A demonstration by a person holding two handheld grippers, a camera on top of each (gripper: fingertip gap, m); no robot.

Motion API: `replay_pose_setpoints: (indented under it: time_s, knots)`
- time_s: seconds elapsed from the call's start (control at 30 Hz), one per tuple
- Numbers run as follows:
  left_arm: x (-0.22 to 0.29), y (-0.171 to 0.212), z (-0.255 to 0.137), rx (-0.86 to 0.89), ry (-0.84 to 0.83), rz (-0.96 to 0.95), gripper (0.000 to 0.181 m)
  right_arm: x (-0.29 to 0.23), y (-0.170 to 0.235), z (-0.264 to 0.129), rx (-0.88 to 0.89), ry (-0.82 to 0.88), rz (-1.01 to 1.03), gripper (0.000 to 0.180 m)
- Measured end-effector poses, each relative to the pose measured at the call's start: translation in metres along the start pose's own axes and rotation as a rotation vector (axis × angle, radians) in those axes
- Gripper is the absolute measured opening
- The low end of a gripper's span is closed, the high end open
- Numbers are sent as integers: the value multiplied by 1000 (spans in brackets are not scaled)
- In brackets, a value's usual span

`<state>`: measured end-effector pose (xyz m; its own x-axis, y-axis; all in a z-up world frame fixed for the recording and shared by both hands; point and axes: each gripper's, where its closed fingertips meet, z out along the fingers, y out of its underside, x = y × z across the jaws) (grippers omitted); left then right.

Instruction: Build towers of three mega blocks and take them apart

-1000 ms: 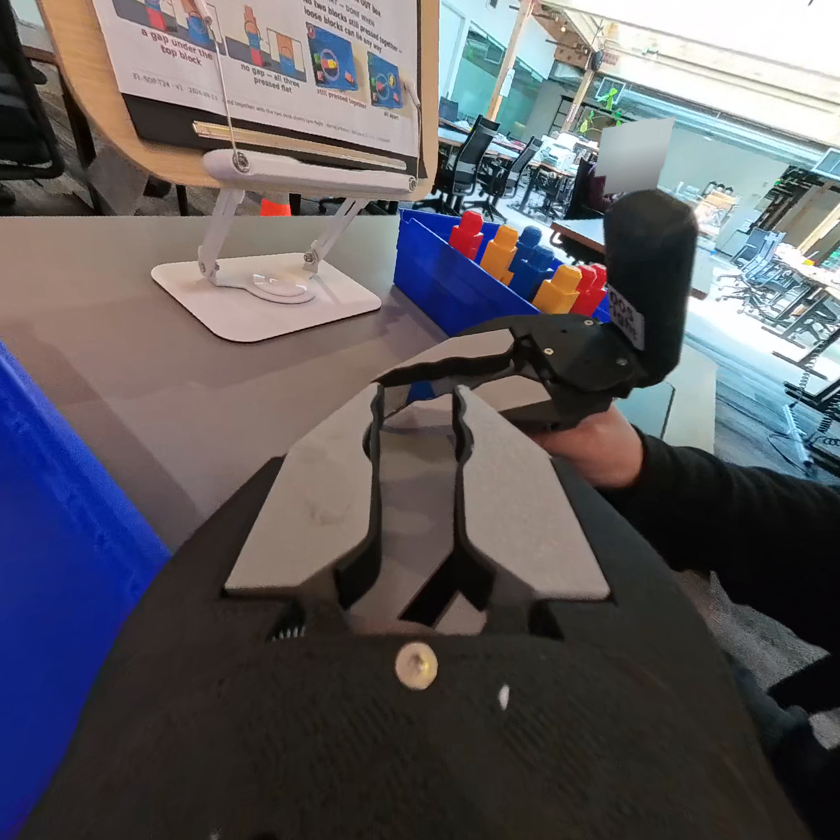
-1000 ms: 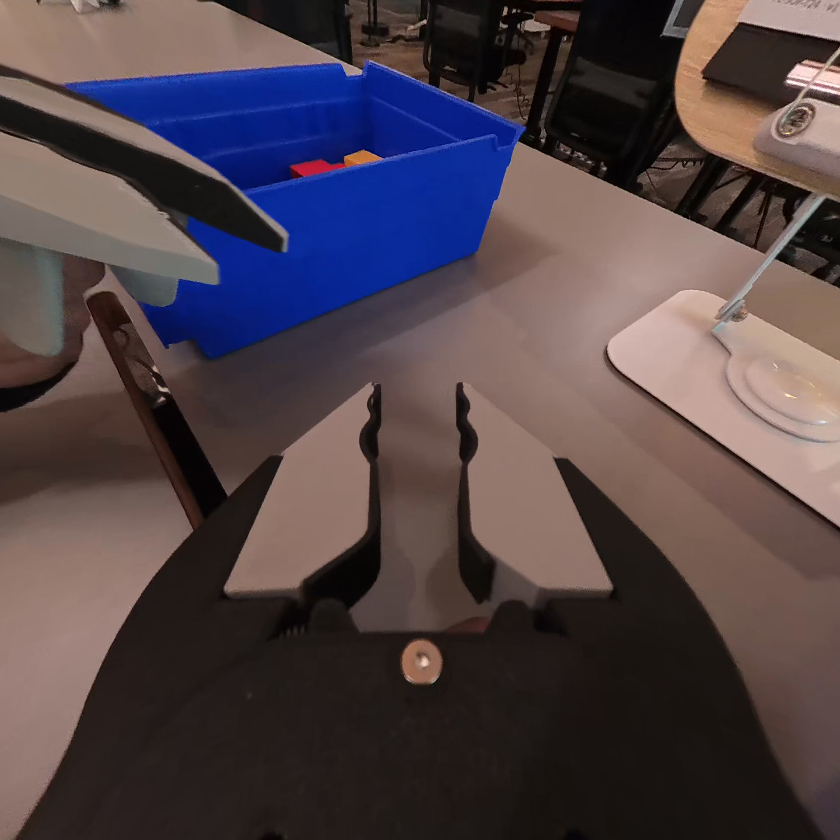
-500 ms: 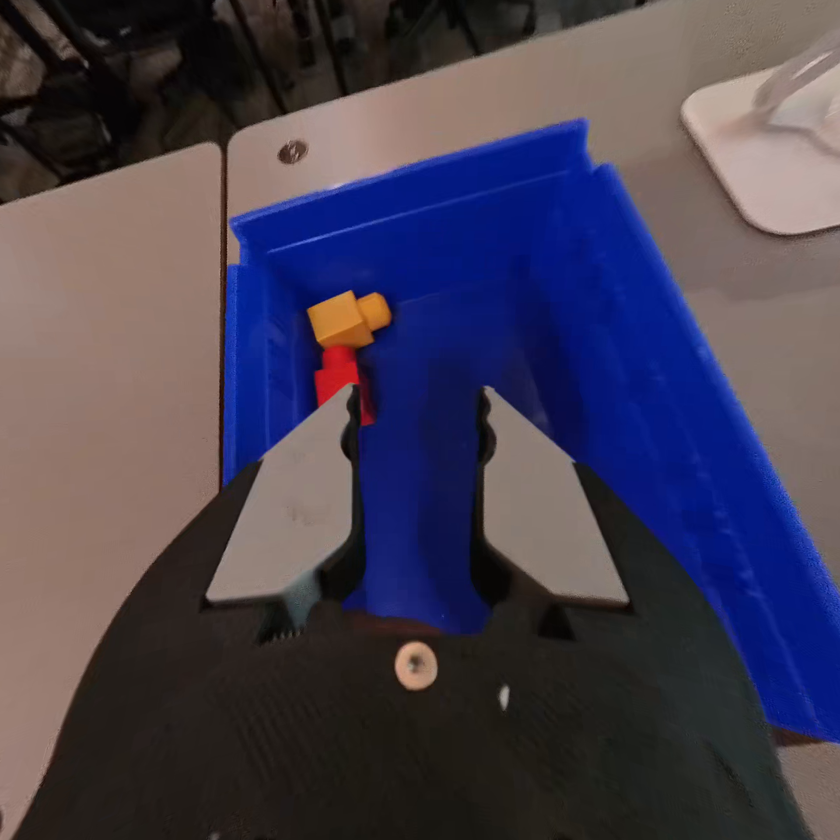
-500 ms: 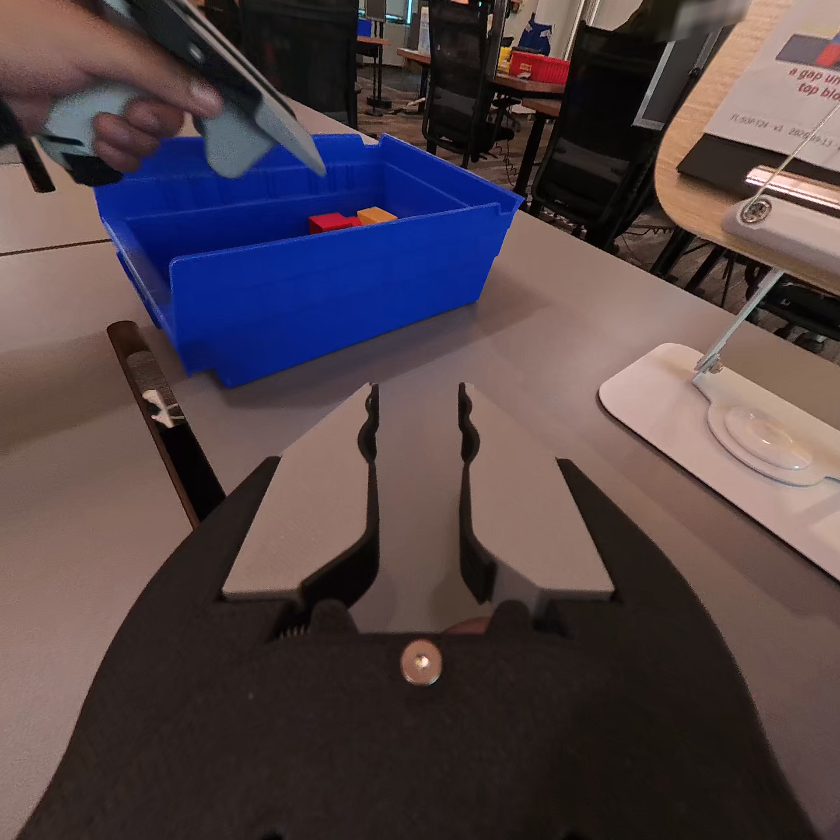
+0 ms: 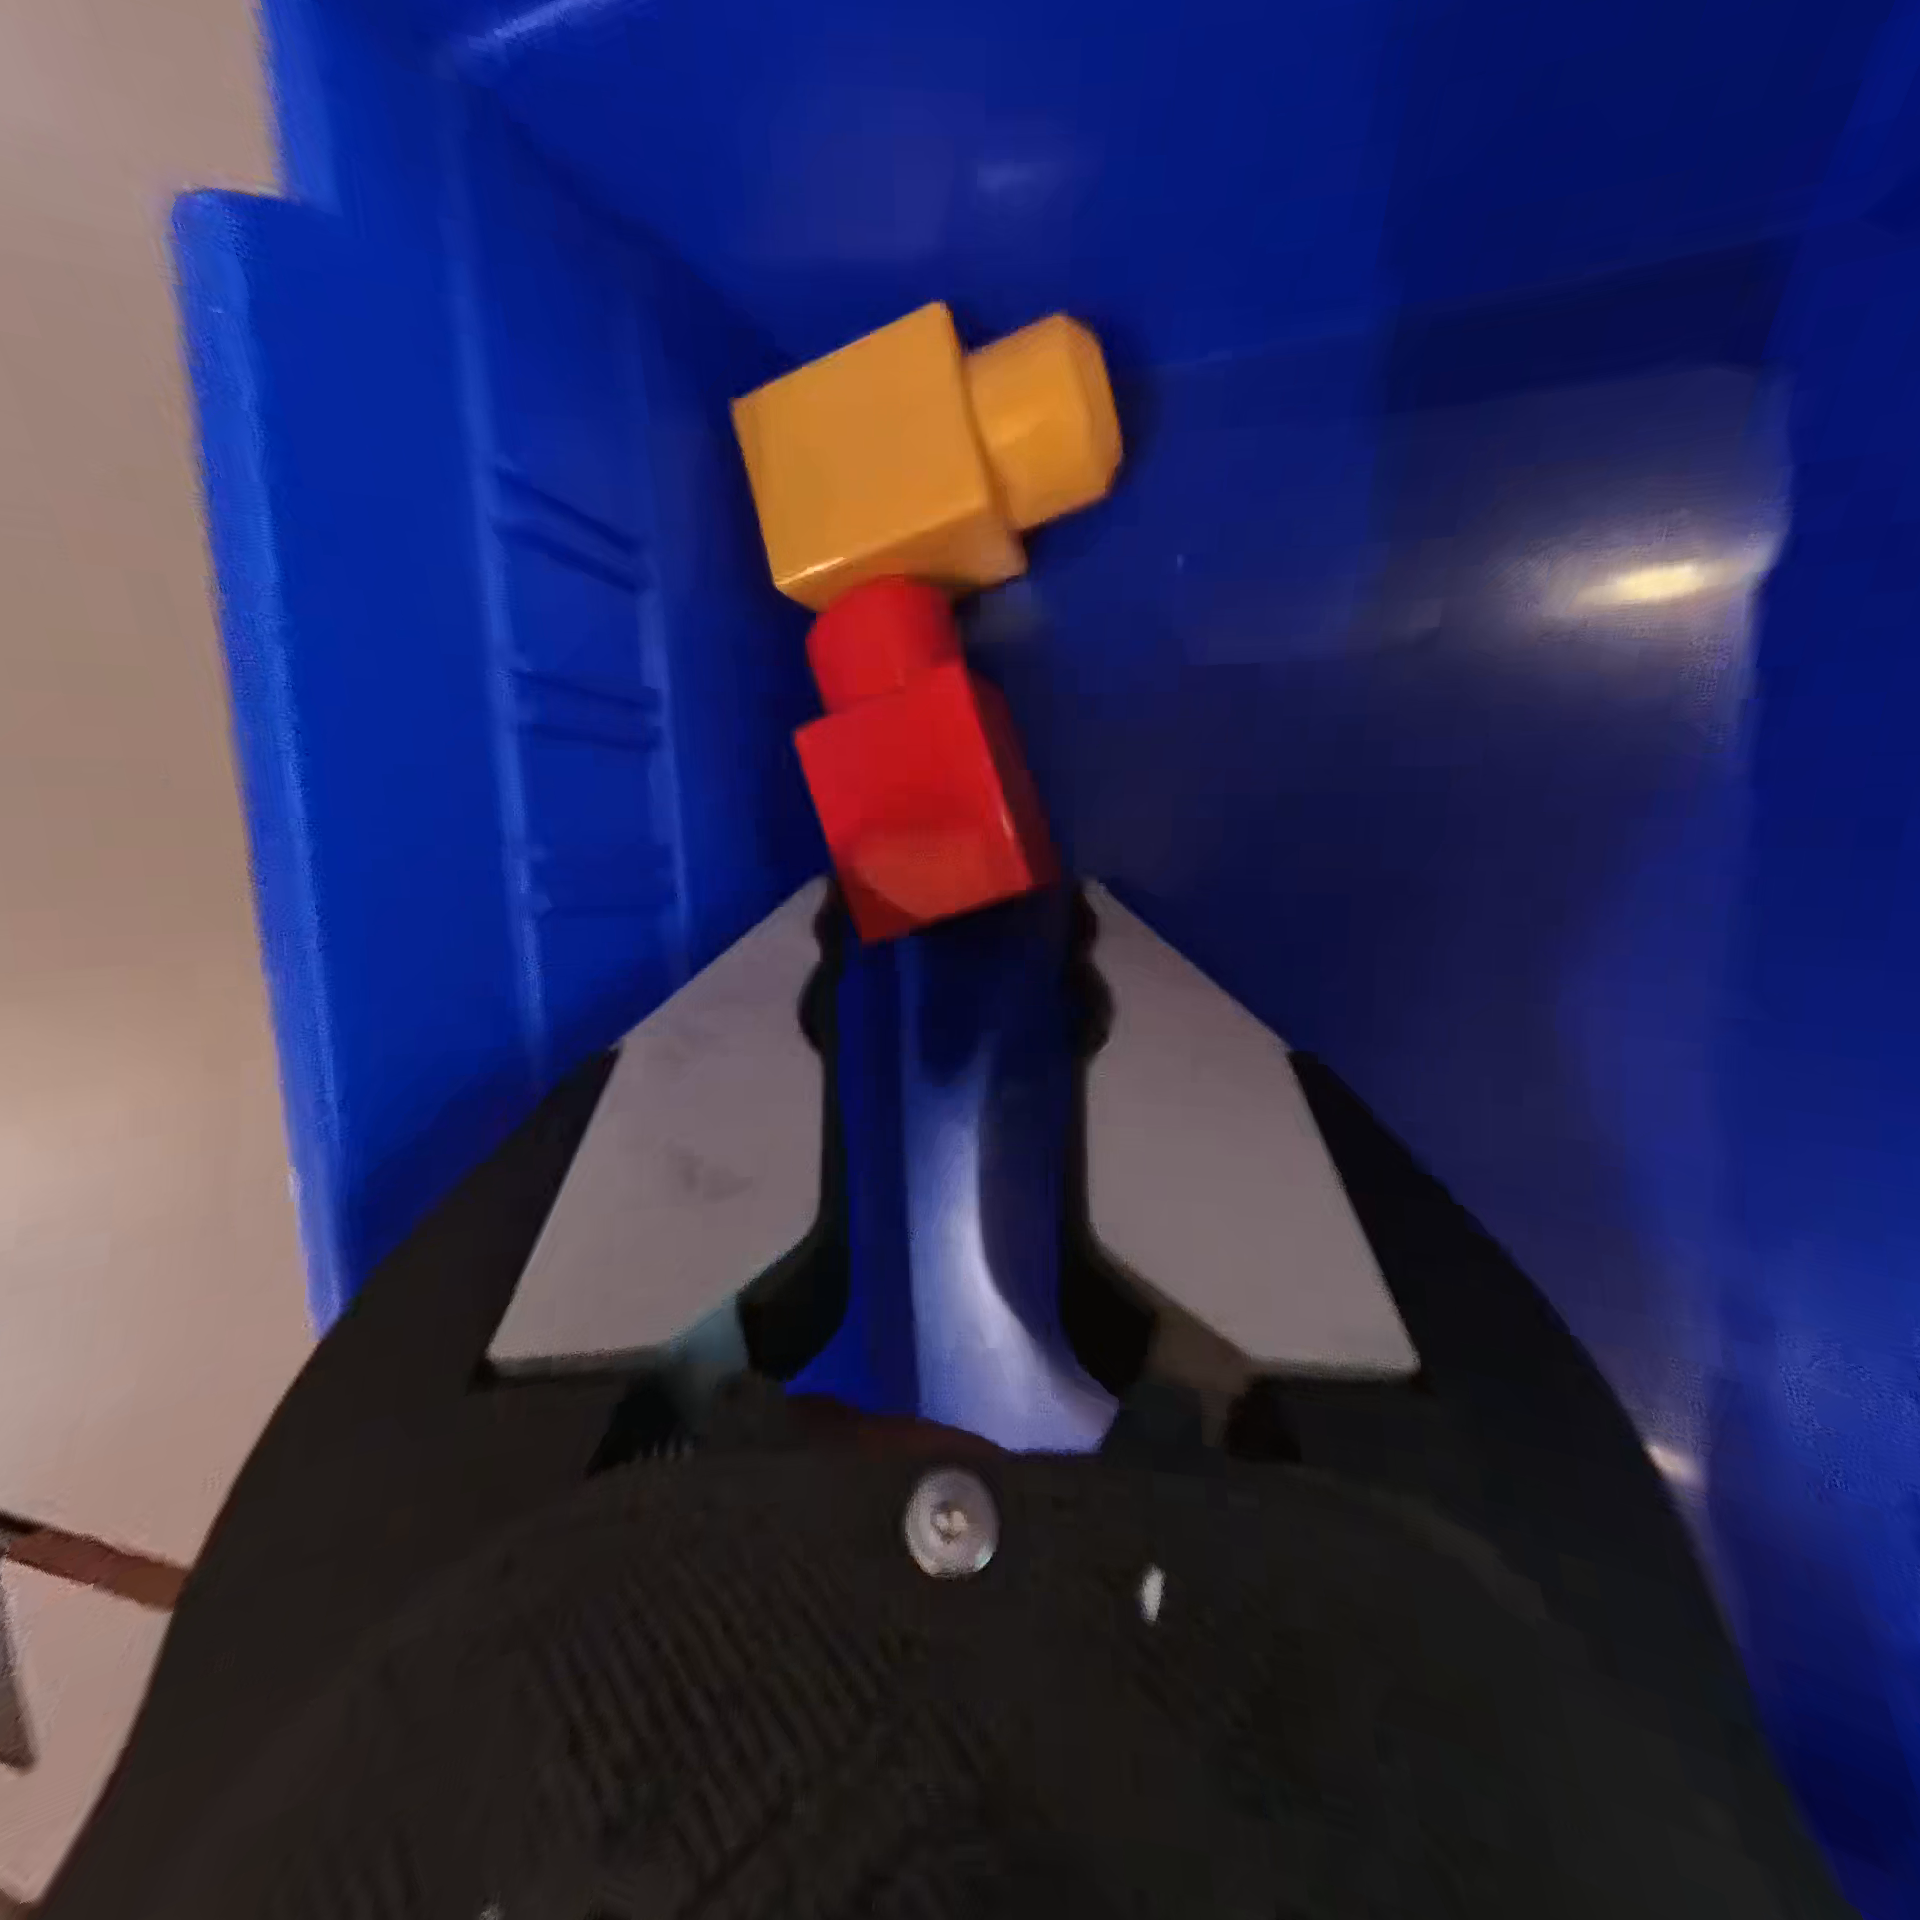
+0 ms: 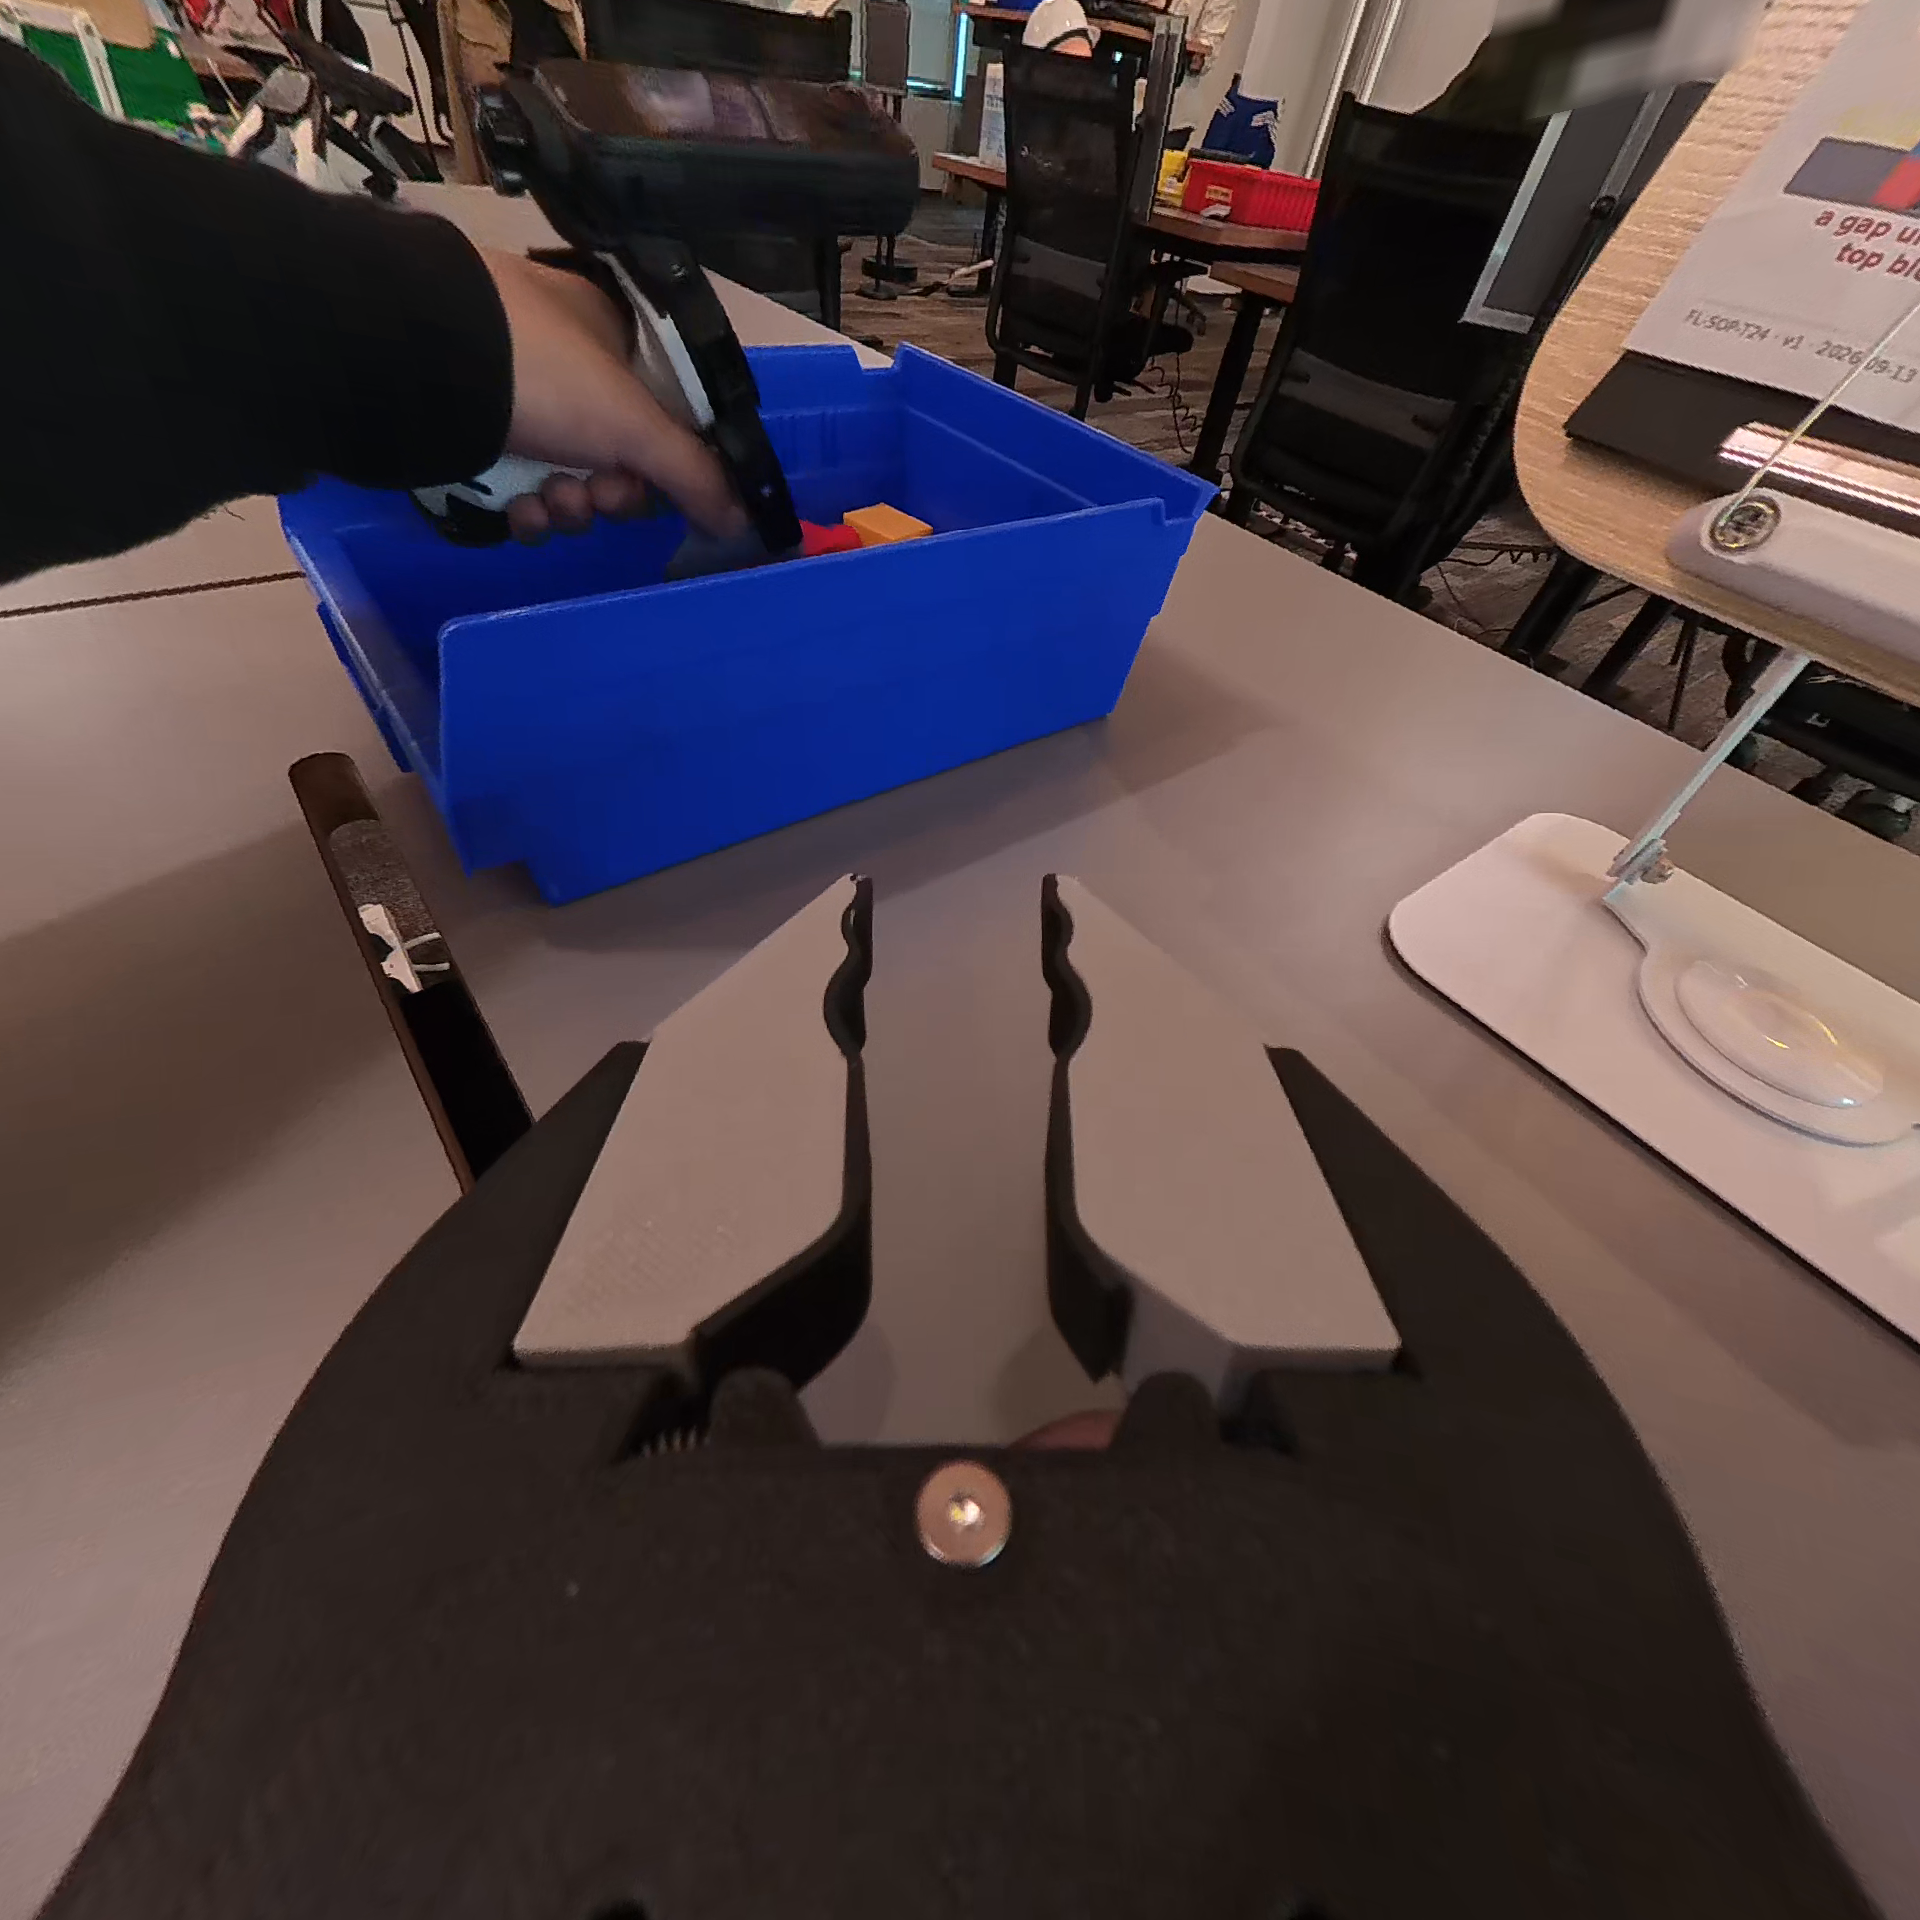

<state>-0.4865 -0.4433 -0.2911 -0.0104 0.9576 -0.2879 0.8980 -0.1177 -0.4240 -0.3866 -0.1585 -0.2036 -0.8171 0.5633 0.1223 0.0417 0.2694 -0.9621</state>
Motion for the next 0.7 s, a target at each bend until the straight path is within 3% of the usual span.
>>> replay_pose_setpoints:
  time_s: [0.17, 0.27, 0.33, 0.53, 0.7]
  knots:
    - [20, 3, -1, -25, 141, 0, 2, -5, -1, 0, 1, -12, -16, 28]
    - [27, 2, -5, -18, 193, -12, 0, -6, -1, 0, -2, -16, -19, 28]
    - [34, 0, -8, -14, 257, -47, 23, -6, -2, 0, 1, -21, -16, 27]
    - [33, -20, -18, 35, 361, -254, 50, -9, -2, 0, 0, -31, -22, 26]
    - [10, -30, -5, 49, 223, -346, 60, -11, -1, 1, -6, -34, -38, 26]
